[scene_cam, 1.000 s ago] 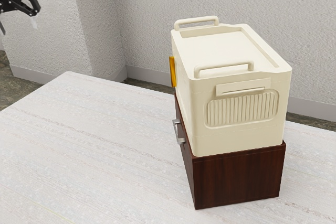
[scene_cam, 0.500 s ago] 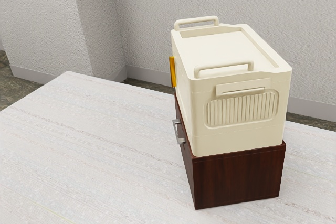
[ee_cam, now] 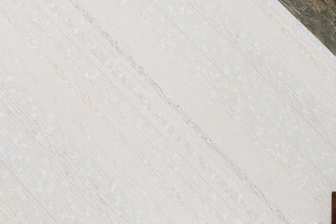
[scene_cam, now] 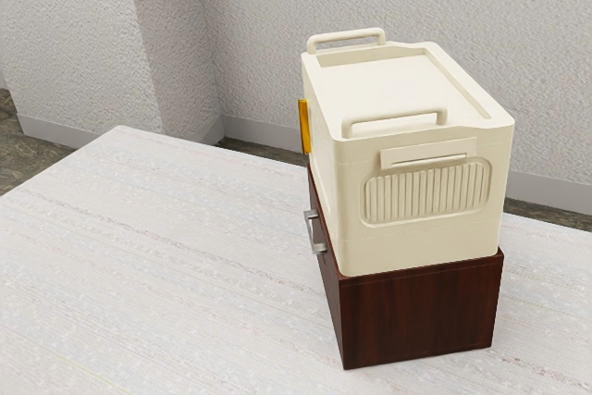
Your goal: Pull the drawer handle with one arm to open the drawer
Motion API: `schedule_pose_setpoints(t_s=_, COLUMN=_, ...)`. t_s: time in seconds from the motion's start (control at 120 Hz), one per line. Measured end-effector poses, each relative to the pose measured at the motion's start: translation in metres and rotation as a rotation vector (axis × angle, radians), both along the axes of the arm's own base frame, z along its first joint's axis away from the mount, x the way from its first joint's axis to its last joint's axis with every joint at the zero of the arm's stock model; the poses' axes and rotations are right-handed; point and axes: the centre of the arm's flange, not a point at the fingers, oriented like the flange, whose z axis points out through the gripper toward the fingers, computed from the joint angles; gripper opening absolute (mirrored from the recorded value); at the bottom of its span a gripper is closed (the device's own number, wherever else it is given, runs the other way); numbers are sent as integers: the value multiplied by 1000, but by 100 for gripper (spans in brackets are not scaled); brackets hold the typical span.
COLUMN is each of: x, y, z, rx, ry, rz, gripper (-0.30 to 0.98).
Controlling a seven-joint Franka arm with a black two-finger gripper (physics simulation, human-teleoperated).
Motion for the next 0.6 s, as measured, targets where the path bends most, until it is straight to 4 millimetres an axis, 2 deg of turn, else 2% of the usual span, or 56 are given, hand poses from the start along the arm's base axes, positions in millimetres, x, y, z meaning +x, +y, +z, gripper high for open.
schedule_pose_setpoints(t_s=0.058, x=11, y=-13, z=-2, rx=2, ry=-2, rz=-29, gripper=69)
schedule_pose_setpoints(t_s=0.125, x=27, y=-40, z=-5, rx=2, ry=-3, rz=-87, gripper=69)
schedule_pose_setpoints(t_s=0.225, x=47, y=-99, z=-5, rx=-2, ry=-9, rz=-207, gripper=69)
schedule_pose_setpoints(t_s=0.292, x=41, y=-140, z=9, rx=-15, ry=-28, rz=-299, gripper=69)
schedule_pose_setpoints(t_s=0.333, x=41, y=-163, z=10, rx=-22, ry=-21, rz=-349, gripper=69)
schedule_pose_setpoints(t_s=0.45, x=57, y=-222, z=-30, rx=-54, ry=69, rz=-470, gripper=69)
schedule_pose_setpoints(t_s=0.492, x=57, y=-240, z=-55, rx=-84, ry=107, rz=-519, gripper=68)
schedule_pose_setpoints(t_s=0.508, x=55, y=-239, z=-64, rx=-96, ry=114, rz=-525, gripper=68)
schedule_pose_setpoints(t_s=0.525, x=50, y=-228, z=-74, rx=-114, ry=119, rz=-516, gripper=68)
schedule_pose_setpoints(t_s=0.575, x=21, y=-145, z=-103, rx=-161, ry=108, rz=-372, gripper=68)
schedule_pose_setpoints(t_s=0.6, x=-3, y=-122, z=-111, rx=-173, ry=88, rz=-326, gripper=68)
